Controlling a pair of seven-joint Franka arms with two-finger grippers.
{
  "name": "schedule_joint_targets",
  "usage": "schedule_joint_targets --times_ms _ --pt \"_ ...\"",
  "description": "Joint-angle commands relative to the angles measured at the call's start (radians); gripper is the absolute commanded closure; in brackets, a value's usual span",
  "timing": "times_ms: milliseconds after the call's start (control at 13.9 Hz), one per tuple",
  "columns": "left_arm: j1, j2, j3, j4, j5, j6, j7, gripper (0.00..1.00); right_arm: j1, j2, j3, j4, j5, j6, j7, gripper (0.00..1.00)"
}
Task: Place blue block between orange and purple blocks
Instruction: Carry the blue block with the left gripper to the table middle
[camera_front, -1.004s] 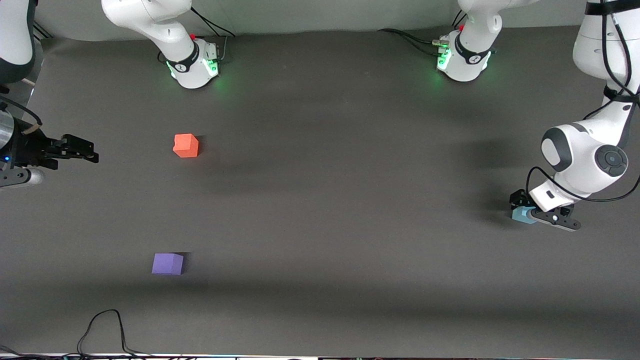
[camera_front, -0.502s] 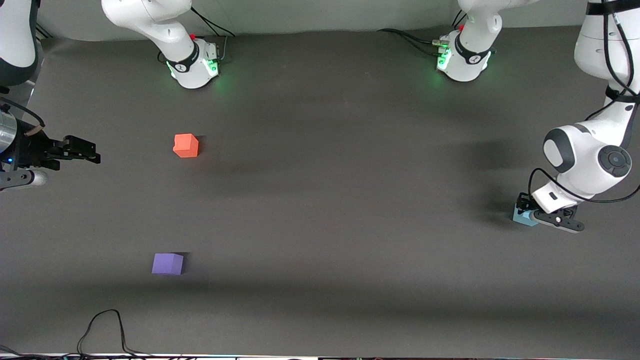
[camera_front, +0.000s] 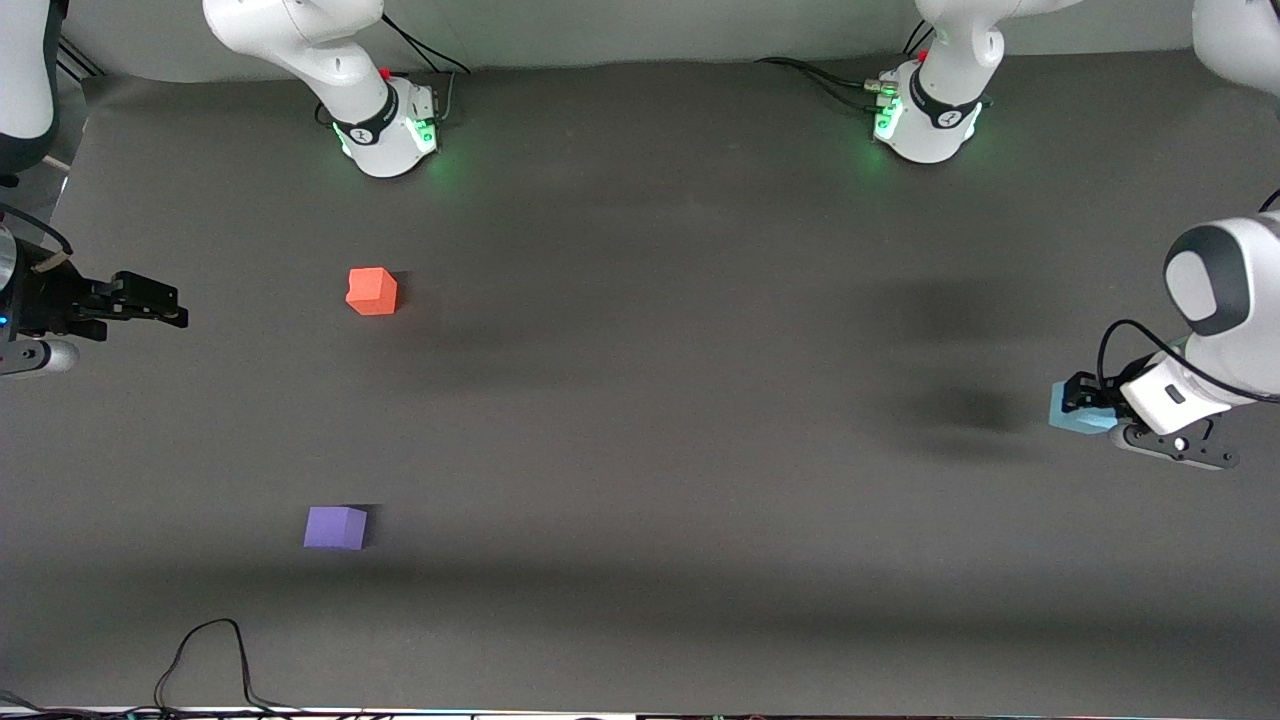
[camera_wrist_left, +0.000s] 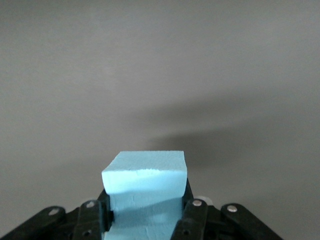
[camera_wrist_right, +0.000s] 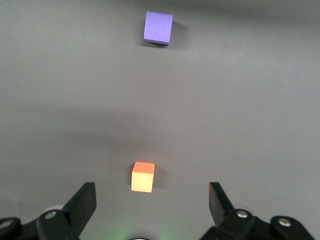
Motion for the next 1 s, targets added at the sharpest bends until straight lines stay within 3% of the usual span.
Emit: schedule_joint_targets --times_ms 0,358,789,932 --pt "-0.158 -0.002 0.010 0.084 -0.001 -0.122 -0.273 0.72 -0.014 0.000 -0.009 0.017 0.007 -0.010 -0.060 0.00" --pt "-0.478 0.054 0.007 0.209 -0.005 -0.139 -0.804 0.72 -0.014 -0.004 -0.010 0.022 0.007 -0.018 -0.086 0.00" --pt "-0.793 0.310 0.010 0.472 0.009 -0.122 -1.202 0.71 -0.015 -0.007 -0.030 0.020 0.006 -0.021 -0.172 0.00" --pt "-0.864 0.399 0.008 0.531 0.070 -0.081 -1.304 0.71 -0.015 -0.004 -0.055 0.022 0.007 -0.019 -0.237 0.00"
